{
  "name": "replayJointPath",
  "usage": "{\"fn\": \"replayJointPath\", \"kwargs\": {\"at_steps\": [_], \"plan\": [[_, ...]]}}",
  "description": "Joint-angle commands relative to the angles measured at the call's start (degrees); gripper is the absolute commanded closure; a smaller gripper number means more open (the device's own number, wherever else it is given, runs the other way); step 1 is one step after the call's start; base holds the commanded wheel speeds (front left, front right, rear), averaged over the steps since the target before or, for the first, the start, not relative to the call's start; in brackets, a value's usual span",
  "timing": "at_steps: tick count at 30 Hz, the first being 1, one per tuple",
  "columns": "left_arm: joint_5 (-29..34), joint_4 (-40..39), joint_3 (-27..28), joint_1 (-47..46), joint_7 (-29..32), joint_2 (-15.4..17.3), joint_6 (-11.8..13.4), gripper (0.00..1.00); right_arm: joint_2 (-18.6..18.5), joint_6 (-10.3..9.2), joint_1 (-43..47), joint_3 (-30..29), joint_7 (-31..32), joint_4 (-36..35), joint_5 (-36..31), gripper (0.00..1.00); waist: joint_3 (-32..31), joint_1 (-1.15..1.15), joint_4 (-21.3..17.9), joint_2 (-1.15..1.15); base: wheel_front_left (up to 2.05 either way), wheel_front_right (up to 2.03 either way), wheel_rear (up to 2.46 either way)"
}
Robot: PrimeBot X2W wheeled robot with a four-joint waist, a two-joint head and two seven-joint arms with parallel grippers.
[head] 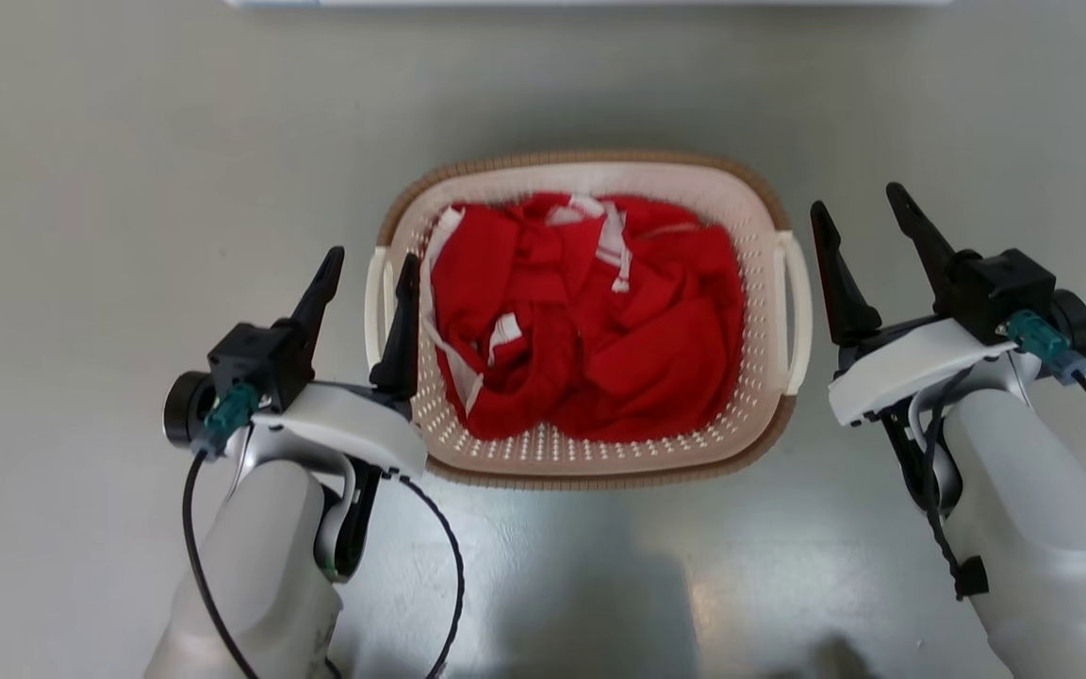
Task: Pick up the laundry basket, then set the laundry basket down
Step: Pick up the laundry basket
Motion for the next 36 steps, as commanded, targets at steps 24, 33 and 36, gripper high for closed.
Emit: {"fn": "replayJointPath", "kwargs": {"at_steps": [24,33,36], "plan": [[-1.64,21.71,-1.33,-11.10,-0.33,1.01,3.84,0.00,4.47,0.19,-4.44,3.02,-0.72,14.87,-0.23,0.00,5.83,0.00,-0.17,0.00,0.00,0.00,0.00],[-4.80,26.68,-3.04,-12.94,-0.33,1.01,2.60,0.00,4.77,0.19,-6.68,1.94,-0.72,19.20,-0.62,0.00,6.30,0.00,0.06,0.00,0.00,0.00,0.00],[-6.01,28.18,-4.01,-13.75,-0.33,1.01,1.85,0.00,4.78,0.19,-6.98,2.75,-0.72,19.62,0.35,0.00,6.61,0.00,0.13,0.00,0.00,0.00,0.00]]}}
